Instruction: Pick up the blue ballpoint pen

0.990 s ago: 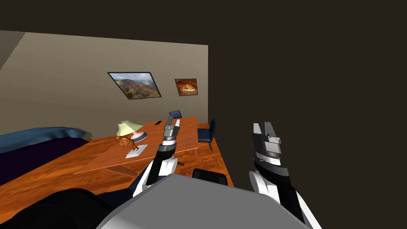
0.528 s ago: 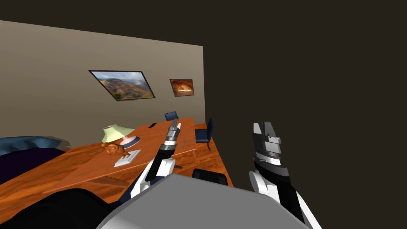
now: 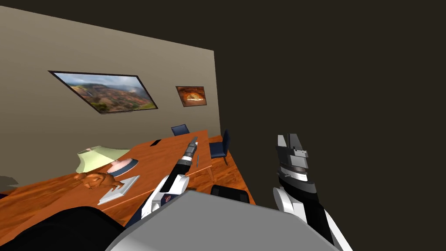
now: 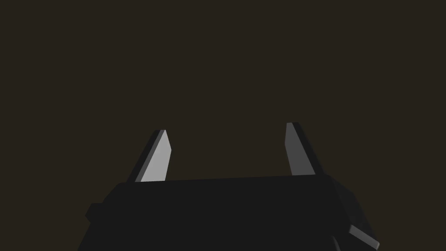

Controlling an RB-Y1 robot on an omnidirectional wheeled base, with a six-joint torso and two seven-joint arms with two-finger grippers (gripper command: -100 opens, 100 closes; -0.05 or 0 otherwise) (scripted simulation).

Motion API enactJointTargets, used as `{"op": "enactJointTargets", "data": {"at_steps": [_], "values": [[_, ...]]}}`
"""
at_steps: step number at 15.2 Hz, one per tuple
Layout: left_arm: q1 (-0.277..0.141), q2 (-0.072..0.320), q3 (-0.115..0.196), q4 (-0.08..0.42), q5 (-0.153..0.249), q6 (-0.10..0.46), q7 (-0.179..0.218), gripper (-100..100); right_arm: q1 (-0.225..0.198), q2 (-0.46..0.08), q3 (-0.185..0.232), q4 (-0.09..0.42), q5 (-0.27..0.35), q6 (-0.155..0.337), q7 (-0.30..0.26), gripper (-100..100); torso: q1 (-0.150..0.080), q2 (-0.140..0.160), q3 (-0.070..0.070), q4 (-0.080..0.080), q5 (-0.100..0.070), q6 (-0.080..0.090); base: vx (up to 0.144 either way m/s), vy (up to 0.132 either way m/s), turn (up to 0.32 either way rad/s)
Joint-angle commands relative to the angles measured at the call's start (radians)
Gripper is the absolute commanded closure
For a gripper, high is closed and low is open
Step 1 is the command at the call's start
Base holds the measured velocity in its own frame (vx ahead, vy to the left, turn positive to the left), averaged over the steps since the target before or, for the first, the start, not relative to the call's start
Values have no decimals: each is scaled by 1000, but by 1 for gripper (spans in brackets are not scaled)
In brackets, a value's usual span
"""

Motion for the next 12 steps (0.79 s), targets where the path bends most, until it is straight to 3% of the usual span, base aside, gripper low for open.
{"op": "enactJointTargets", "data": {"at_steps": [1,2,3,5,8,10,11,12], "values": [[5,14,9,9,19,50,-25,-100,0,0,0,0,0,0,0,0,0,0,0,0,0,0,15,10,-161],[5,14,9,9,19,54,-25,-100,0,0,0,0,0,0,0,0,0,0,0,0,0,0,12,10,-63],[7,30,19,37,41,87,-54,-100,0,0,0,0,0,0,0,0,0,0,0,0,0,-1,14,9,-142],[7,30,19,37,41,95,-54,-100,0,0,0,0,0,0,0,0,-1,0,0,0,0,0,12,11,-112],[12,63,39,95,89,164,-115,-100,0,0,0,0,0,0,0,0,0,0,0,0,0,0,15,12,-187],[12,63,39,95,89,182,-115,-100,0,0,0,0,0,0,0,0,0,0,0,0,0,0,16,16,-132],[15,78,50,126,114,214,-146,-100,0,0,0,0,0,0,0,0,0,0,0,0,0,-1,14,14,-125],[15,78,50,126,114,228,-146,-100,0,0,0,0,0,0,0,0,0,0,0,0,0,0,14,15,-169]]}}
